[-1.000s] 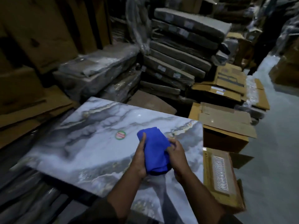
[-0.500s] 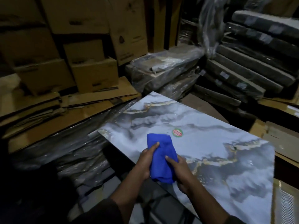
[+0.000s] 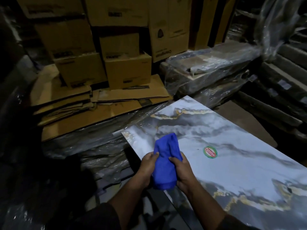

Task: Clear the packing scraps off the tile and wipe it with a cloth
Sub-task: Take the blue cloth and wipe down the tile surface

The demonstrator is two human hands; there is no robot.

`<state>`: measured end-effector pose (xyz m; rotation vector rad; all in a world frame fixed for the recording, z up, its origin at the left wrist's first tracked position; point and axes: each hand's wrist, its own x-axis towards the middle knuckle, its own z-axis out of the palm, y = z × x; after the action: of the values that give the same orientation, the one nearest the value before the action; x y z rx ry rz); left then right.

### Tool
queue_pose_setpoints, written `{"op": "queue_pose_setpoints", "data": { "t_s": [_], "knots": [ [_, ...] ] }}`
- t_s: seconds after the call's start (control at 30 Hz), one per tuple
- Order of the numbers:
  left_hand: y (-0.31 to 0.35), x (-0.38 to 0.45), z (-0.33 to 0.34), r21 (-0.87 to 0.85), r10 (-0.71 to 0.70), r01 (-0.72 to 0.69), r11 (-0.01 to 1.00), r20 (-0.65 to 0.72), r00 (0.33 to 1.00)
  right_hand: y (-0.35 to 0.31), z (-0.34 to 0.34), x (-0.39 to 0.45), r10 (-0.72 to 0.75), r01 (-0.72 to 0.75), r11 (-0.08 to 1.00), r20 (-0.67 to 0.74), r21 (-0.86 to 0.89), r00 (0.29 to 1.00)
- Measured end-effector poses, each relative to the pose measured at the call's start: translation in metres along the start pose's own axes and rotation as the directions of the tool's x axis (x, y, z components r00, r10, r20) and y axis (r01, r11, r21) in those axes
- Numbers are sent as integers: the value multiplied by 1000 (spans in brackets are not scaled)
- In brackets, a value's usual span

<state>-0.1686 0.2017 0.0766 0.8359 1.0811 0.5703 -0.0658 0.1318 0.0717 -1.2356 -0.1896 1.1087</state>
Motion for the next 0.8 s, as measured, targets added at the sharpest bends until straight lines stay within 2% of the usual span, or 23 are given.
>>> {"op": "queue_pose_setpoints", "data": {
  "t_s": [0.1,0.23,0.3,0.4,0.5,0.53,0.6,0.67,0.8],
  "knots": [
    [-1,10,-10,-11,-43,42,999,-22,999,-4,-6,17,-7,6,1000,-84,-23,996],
    [7,34,-27,-51,-84,80,995,-94,992,-11,-26,40,-97,32,969,-256,-244,962],
    [11,48,-35,-66,-99,93,993,-97,990,-16,-41,48,-184,55,910,-281,-411,942],
    [15,71,-45,-51,-115,111,993,-88,989,-19,-65,50,-378,38,631,-265,-775,887],
    [18,99,-50,2,-133,134,991,-61,989,-11,-74,42,-513,18,408,-213,-913,831],
    [22,108,-52,36,-145,146,989,-34,989,-2,-73,42,-487,-23,351,-204,-936,849],
    [29,127,-59,126,-160,155,980,26,987,29,-64,42,-318,-191,207,-251,-959,914],
    [36,146,-71,231,-155,132,964,85,984,63,-45,43,-218,-342,85,-352,-936,910],
    [54,180,-98,387,-139,65,920,165,976,90,-2,51,-296,-389,220,-442,-894,847]
  ]
}}
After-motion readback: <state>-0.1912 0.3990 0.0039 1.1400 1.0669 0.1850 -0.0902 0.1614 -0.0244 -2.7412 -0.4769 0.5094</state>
